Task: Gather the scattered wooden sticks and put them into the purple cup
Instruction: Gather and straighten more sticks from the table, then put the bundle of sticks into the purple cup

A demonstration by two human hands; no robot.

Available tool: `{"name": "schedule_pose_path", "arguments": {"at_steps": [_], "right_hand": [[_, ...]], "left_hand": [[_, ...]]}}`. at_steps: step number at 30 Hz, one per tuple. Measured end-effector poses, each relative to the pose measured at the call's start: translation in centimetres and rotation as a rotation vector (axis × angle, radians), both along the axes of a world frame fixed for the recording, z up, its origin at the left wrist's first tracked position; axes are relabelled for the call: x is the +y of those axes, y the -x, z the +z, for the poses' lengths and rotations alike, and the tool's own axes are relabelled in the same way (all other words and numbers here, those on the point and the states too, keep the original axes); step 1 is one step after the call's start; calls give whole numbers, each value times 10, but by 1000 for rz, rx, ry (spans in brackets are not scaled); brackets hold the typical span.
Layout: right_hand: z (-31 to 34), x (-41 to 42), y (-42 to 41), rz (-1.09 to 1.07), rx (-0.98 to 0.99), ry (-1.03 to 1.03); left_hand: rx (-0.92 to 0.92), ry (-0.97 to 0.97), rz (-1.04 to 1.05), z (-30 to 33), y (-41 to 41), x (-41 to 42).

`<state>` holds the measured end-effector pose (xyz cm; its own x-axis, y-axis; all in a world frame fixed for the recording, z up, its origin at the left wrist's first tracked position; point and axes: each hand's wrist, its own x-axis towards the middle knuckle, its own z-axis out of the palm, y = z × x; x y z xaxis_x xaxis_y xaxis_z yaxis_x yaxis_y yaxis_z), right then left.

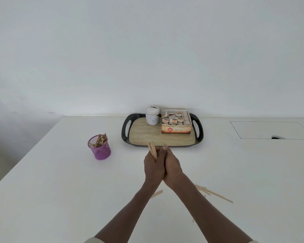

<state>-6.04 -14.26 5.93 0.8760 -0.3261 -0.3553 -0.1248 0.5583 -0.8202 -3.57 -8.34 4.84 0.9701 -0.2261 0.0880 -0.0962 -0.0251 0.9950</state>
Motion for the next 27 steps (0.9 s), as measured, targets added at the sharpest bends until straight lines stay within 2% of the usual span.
{"name": "schedule_pose_path", "arguments": {"at_steps": [3, 6, 10, 14, 19, 27], "right_hand": [[10, -7, -12, 25, -6, 182], [29, -15, -27, 72, -86, 522], [54, -16, -44, 412, -169, 1033], [71, -1, -59, 594, -203, 1314], [75, 19, -70, 737, -204, 1463], [72, 52, -97, 796, -141, 1561]], "left_hand": [[-21, -33, 13, -5, -10, 12], [-38, -97, 40, -15, -22, 26], [-21, -148, 17, -26, -36, 41], [20, -169, -5, -34, -49, 56], [34, -191, 3, -38, -66, 76], [-36, -221, -34, -44, -95, 105]]}}
